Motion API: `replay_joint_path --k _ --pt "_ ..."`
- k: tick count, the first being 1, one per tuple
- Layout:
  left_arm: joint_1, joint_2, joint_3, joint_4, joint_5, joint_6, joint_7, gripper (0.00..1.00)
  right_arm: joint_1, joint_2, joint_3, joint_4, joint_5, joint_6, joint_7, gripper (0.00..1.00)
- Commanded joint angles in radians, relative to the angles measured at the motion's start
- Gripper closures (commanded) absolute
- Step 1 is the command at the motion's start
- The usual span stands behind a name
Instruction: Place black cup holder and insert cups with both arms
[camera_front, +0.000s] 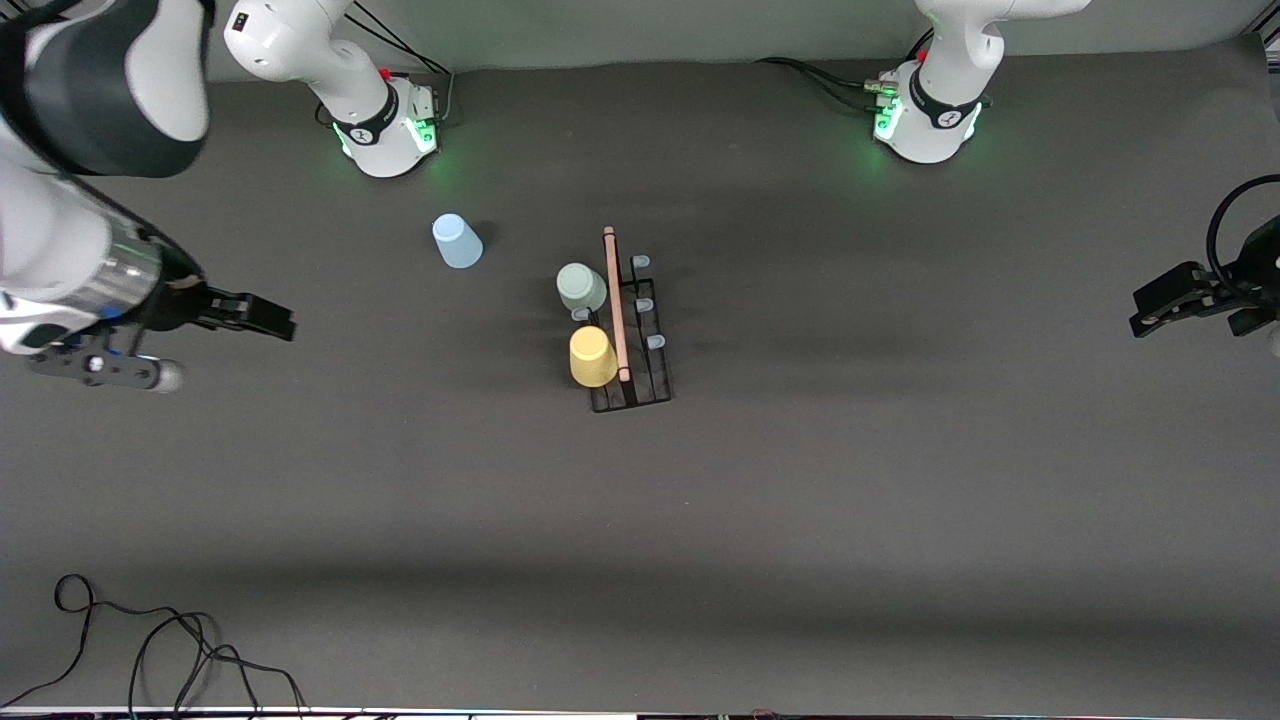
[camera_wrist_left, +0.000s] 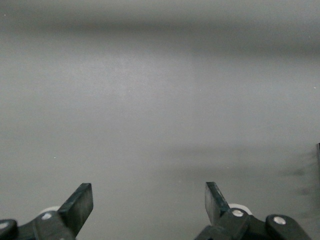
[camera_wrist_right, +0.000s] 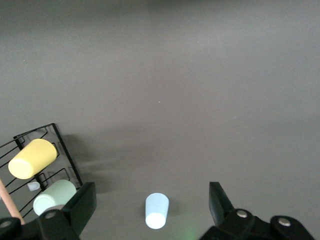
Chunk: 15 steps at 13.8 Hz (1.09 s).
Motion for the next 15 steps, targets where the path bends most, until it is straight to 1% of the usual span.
replay_joint_path --k 1,3,4,5,6,7,8,9,10,11,12,13,14,15 --pt "-0.006 -0.002 0.004 0.011 0.003 0.0 0.017 0.0 -0.012 0.02 -0.041 0.019 -0.013 -0.02 -0.068 0.0" --pt "-0.006 -0.002 0.004 0.011 0.003 0.0 0.017 0.0 -0.057 0.019 -0.027 0.018 -0.013 -0.021 -0.085 0.0" --pt "-0.006 -0.002 0.004 0.011 0.003 0.0 0.017 0.0 -0.115 0.005 0.006 0.022 -0.011 -0.027 -0.084 0.0" --pt "-0.006 -0.002 0.004 0.011 0.003 0.0 0.017 0.0 -0.231 -0.025 0.14 0.031 -0.022 -0.045 -0.081 0.0" --pt "-0.006 -0.002 0.004 0.011 0.003 0.002 0.017 0.0 -0.364 -0.073 0.286 0.041 -0.075 -0.049 -0.078 0.0" --pt "-0.006 -0.002 0.004 0.011 0.003 0.002 0.017 0.0 -0.472 -0.123 0.433 0.05 -0.167 -0.05 -0.075 0.0" --pt "-0.006 -0.002 0.004 0.011 0.003 0.002 0.017 0.0 -0.577 -0.163 0.562 0.045 -0.237 -0.05 -0.073 0.0" --pt "-0.006 -0.002 0.004 0.011 0.003 0.002 0.017 0.0 -0.714 -0.194 0.705 0.039 -0.267 -0.061 -0.073 0.0" --pt "-0.006 -0.001 0.004 0.011 0.003 0.002 0.017 0.0 -0.853 -0.217 0.841 0.039 -0.273 -0.079 -0.075 0.0" --pt "-0.006 -0.002 0.004 0.011 0.003 0.002 0.017 0.0 -0.979 -0.237 0.962 0.036 -0.295 -0.095 -0.079 0.0" --pt "-0.006 -0.002 0.004 0.011 0.003 0.002 0.017 0.0 -1.062 -0.265 1.056 0.009 -0.333 -0.101 -0.082 0.0" --pt "-0.006 -0.002 0.004 0.011 0.003 0.002 0.017 0.0 -1.101 -0.298 1.113 -0.039 -0.38 -0.084 -0.084 0.0" --pt "-0.006 -0.001 0.004 0.011 0.003 0.002 0.017 0.0 -1.108 -0.331 1.132 -0.097 -0.411 -0.034 -0.084 0.0" --pt "-0.006 -0.001 0.004 0.011 0.003 0.002 0.017 0.0 -1.109 -0.369 1.135 -0.175 -0.412 0.043 -0.084 0.0"
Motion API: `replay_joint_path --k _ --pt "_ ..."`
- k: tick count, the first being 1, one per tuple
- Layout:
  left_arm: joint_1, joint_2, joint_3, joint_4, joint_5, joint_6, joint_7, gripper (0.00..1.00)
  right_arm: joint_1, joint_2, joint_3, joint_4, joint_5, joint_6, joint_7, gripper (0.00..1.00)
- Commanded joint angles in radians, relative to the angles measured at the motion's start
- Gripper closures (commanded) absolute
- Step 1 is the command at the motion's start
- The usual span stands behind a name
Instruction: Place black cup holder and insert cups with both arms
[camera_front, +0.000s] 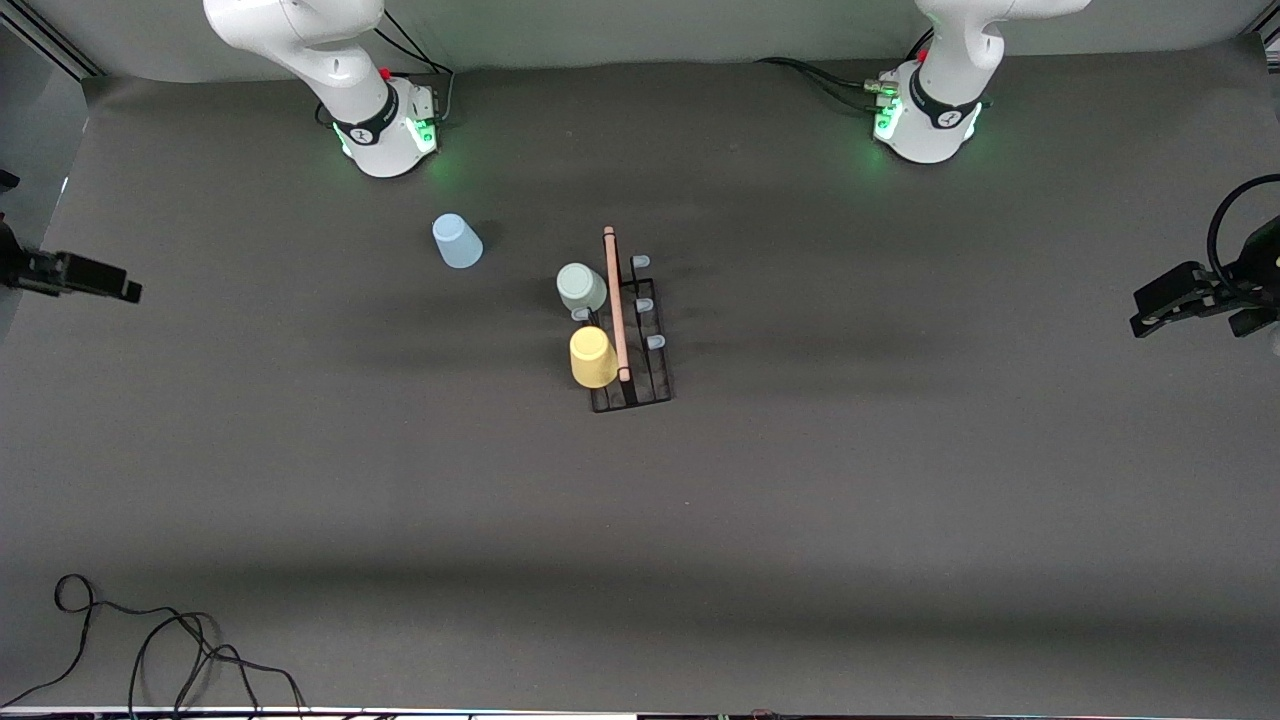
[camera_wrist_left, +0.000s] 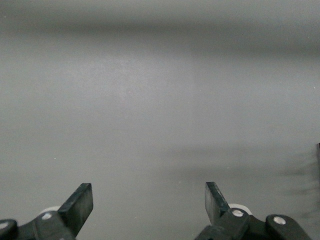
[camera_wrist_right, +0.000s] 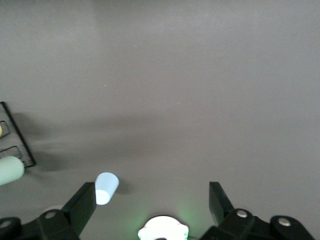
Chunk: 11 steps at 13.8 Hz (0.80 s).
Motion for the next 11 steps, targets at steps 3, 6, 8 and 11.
replay_joint_path --k 3,6,8,11 --pt "-0.007 -0.001 0.004 0.012 0.003 0.001 0.013 0.0 -0.04 -0.147 0.048 -0.268 -0.038 0.233 -0.012 0.0" --pt "-0.006 -0.001 0.004 0.012 0.003 0.001 0.013 0.0 -0.029 -0.125 0.043 -0.25 -0.04 0.232 -0.012 0.0" --pt "-0.006 -0.001 0.004 0.012 0.003 0.001 0.013 0.0 -0.031 -0.125 0.039 -0.25 -0.04 0.23 -0.012 0.0" --pt "-0.006 -0.001 0.004 0.012 0.003 0.001 0.013 0.0 -0.032 -0.115 0.037 -0.216 -0.04 0.23 0.004 0.0"
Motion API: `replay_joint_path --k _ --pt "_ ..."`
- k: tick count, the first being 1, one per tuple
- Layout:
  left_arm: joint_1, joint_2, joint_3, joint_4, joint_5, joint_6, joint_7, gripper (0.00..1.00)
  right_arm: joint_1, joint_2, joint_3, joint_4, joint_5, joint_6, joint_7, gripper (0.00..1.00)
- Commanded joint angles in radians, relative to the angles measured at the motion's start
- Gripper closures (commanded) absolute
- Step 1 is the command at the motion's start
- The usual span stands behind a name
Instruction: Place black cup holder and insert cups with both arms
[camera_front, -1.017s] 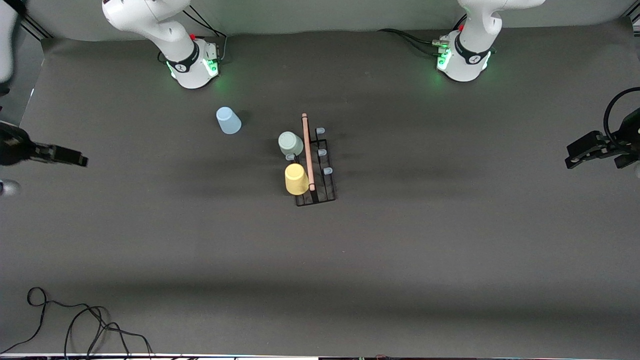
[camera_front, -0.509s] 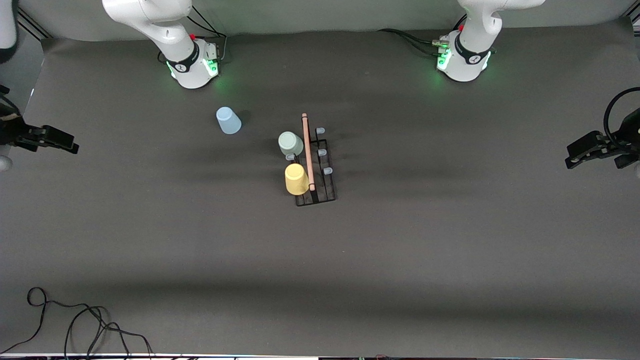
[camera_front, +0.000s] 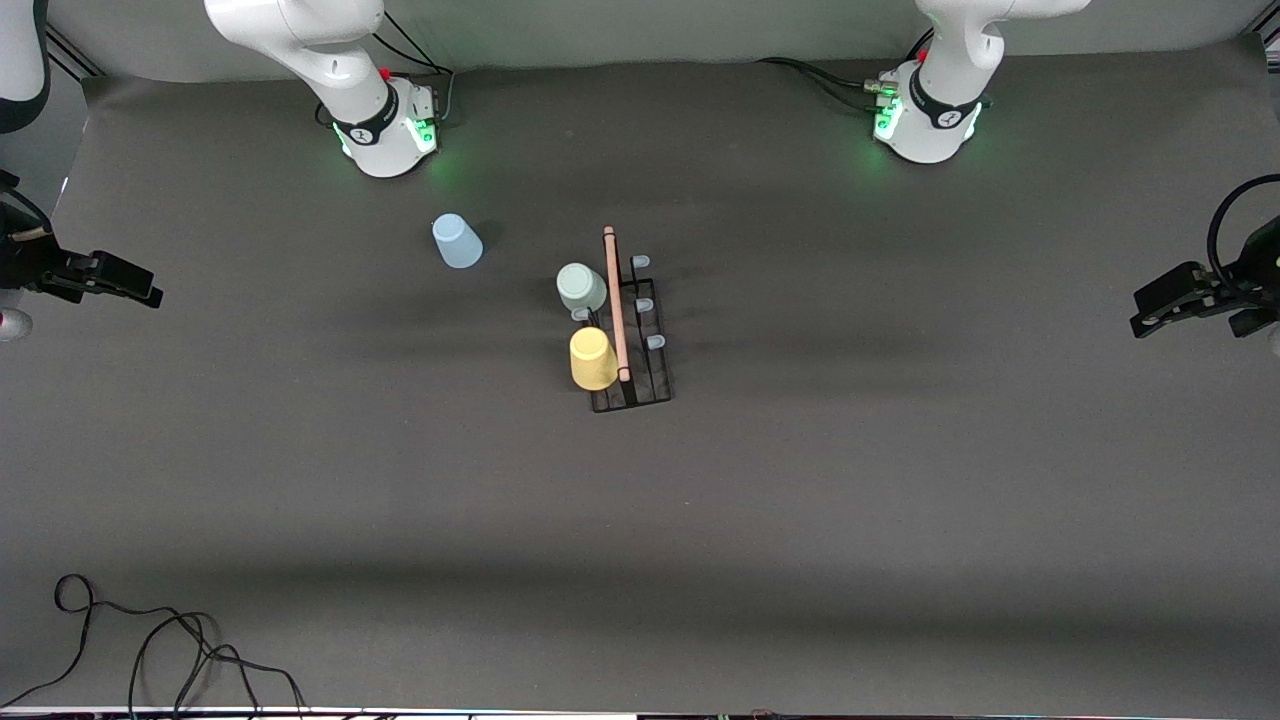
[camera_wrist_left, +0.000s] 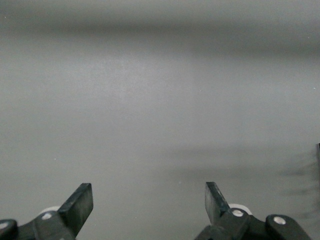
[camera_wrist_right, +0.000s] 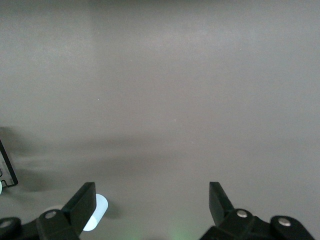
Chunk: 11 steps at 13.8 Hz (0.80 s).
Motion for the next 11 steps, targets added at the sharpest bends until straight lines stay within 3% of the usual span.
replay_joint_path --k 1,11 --pt "-0.006 -0.001 0.004 0.012 0.003 0.0 0.013 0.0 -0.01 -0.006 0.007 0.032 -0.019 0.014 0.006 0.0" --pt "-0.007 -0.002 0.004 0.012 0.003 -0.002 0.013 0.0 -0.019 0.045 -0.01 0.1 0.048 0.014 0.0 0.0"
